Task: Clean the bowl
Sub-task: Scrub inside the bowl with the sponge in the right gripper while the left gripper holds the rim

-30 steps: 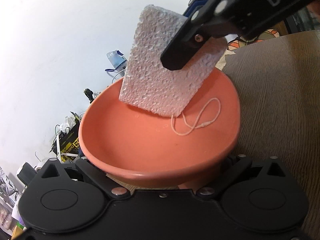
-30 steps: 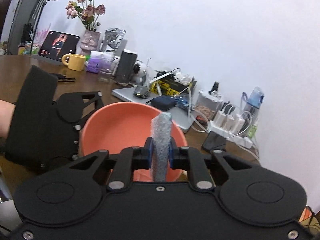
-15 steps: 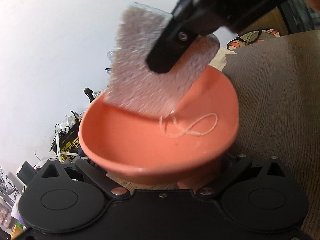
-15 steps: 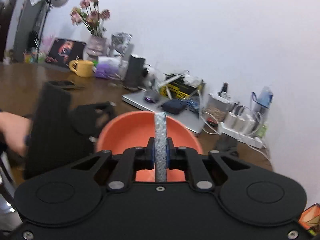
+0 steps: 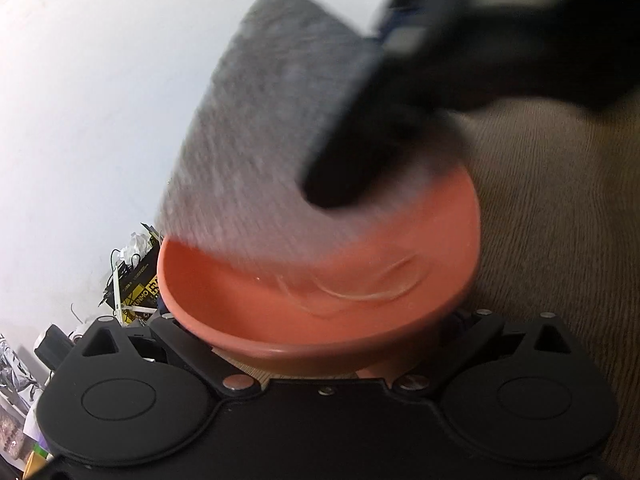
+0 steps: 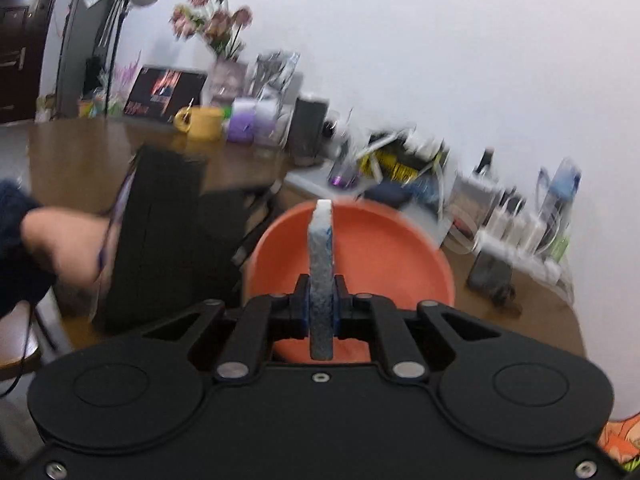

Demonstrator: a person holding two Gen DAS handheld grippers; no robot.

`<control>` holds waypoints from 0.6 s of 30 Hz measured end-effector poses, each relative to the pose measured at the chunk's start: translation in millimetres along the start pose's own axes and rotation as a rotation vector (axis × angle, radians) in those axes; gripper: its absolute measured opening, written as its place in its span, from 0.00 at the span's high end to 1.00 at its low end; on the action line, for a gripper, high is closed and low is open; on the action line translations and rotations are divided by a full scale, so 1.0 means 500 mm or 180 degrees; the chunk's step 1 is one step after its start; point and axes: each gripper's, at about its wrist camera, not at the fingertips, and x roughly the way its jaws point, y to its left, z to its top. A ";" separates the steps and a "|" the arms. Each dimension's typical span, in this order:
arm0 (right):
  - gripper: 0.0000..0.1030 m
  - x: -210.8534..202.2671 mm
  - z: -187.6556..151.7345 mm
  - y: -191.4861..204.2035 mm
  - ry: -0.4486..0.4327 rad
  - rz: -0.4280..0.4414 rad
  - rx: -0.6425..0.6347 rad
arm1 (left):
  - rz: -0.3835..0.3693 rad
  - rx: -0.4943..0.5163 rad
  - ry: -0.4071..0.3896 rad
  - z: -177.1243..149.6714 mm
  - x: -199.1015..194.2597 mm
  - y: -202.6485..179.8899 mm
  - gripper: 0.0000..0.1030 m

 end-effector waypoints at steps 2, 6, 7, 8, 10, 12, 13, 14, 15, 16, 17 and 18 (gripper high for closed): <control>0.89 0.005 0.000 -0.011 0.0049 -0.0180 -0.0062 | 0.0004 0.0003 -0.0003 -0.001 -0.001 -0.001 0.03; 0.89 -0.017 -0.024 -0.035 0.0302 -0.0299 -0.0041 | 0.0013 0.0008 -0.0007 -0.001 -0.003 -0.004 0.03; 0.89 -0.019 -0.026 -0.038 0.0342 -0.0292 -0.0020 | 0.0014 0.0009 -0.0008 -0.002 -0.004 -0.005 0.03; 0.89 -0.025 -0.032 -0.037 0.0402 -0.0281 0.0006 | 0.0015 0.0009 -0.0008 -0.002 -0.004 -0.006 0.03; 0.89 -0.034 -0.041 -0.022 0.0501 -0.0170 0.0076 | 0.0017 0.0009 -0.0008 -0.003 -0.006 -0.007 0.03; 0.89 -0.034 -0.043 -0.006 0.0501 -0.0003 0.0117 | 0.0020 0.0006 -0.0004 -0.004 -0.007 -0.008 0.03; 0.89 -0.031 -0.039 0.011 0.0467 0.0098 0.0097 | 0.0016 -0.0005 0.0002 -0.004 -0.007 -0.008 0.03; 0.89 -0.027 -0.035 0.025 0.0440 0.0153 0.0056 | 0.0013 -0.0013 0.0007 -0.004 -0.007 -0.008 0.04; 0.89 -0.019 -0.028 0.031 0.0428 0.0105 -0.0030 | 0.0020 -0.0009 0.0007 -0.005 -0.008 -0.010 0.03; 0.89 -0.011 -0.021 0.038 0.0416 0.0058 -0.0115 | 0.0026 -0.0004 0.0007 -0.005 -0.009 -0.011 0.04; 0.89 -0.005 -0.013 0.043 0.0403 0.0001 -0.0194 | 0.0032 -0.0001 0.0008 -0.005 -0.009 -0.012 0.04; 0.89 -0.001 -0.006 0.040 0.0381 -0.0063 -0.0228 | 0.0033 -0.0003 0.0010 -0.006 -0.009 -0.013 0.04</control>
